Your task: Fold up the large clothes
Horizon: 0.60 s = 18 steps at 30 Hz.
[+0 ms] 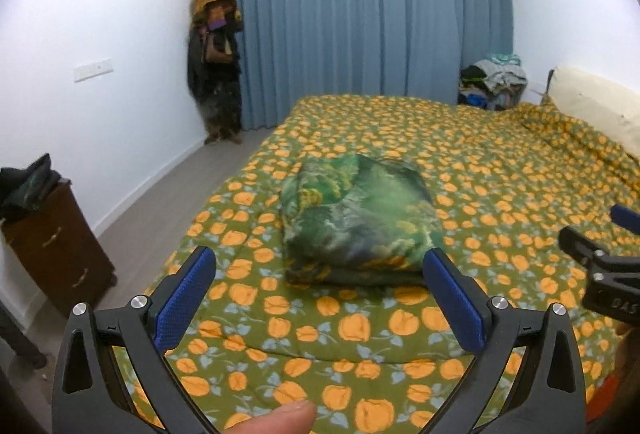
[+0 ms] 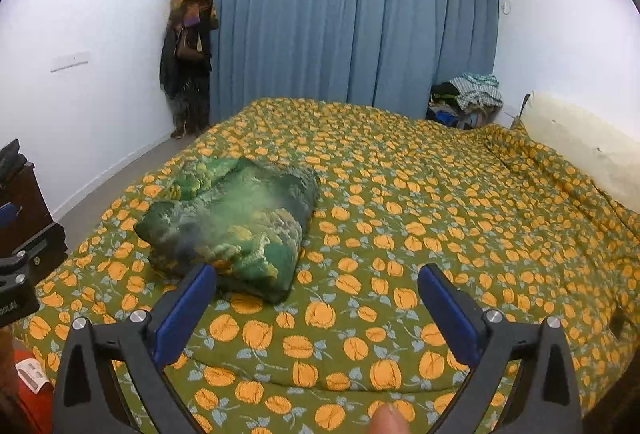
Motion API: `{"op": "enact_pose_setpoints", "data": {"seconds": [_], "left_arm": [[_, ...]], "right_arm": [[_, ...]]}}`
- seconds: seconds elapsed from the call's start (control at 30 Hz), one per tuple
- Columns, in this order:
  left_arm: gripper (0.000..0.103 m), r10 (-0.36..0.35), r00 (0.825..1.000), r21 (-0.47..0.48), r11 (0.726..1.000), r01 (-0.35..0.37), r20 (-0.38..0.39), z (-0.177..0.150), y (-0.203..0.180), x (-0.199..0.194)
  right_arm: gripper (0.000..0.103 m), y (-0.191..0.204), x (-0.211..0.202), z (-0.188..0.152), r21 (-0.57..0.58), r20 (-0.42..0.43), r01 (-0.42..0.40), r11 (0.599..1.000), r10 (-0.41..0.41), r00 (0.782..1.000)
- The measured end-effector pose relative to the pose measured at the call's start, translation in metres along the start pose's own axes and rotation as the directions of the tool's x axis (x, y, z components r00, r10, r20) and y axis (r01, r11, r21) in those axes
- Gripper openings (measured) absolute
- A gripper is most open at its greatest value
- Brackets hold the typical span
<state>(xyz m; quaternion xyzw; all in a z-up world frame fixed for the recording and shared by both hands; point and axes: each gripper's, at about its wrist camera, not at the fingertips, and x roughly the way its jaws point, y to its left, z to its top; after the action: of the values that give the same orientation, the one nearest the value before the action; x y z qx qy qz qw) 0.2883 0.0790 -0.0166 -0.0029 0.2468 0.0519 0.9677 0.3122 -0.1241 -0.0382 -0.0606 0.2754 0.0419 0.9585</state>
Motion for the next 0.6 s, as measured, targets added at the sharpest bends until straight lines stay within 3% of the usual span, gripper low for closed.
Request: {"op": "enact_pose_setpoints", "data": {"seconds": [0.2,0.4,0.6], "left_arm": [[0.103,-0.002,1.000,-0.018,1.000,0.002,-0.015,-0.002,-0.004,-0.006],[0.103,0.051,0.996,0.028,0.998,-0.049,-0.068,-0.009,-0.011,-0.012],[0.103,0.014,0.989,0.002,1.000,-0.014,-0.146,-0.011,-0.008,-0.013]], "right_arm": [[0.103,0.003,-0.004,-0.007,-0.004,-0.033,-0.015,1.000,0.015,0.999],[0.103,0.007,-0.020,-0.018,-0.030,-0.024,-0.037,0.999,0.036,0.999],[0.103,0.011,-0.035,-0.021,-0.042,-0.035,-0.065,0.997,0.063,0.997]]}}
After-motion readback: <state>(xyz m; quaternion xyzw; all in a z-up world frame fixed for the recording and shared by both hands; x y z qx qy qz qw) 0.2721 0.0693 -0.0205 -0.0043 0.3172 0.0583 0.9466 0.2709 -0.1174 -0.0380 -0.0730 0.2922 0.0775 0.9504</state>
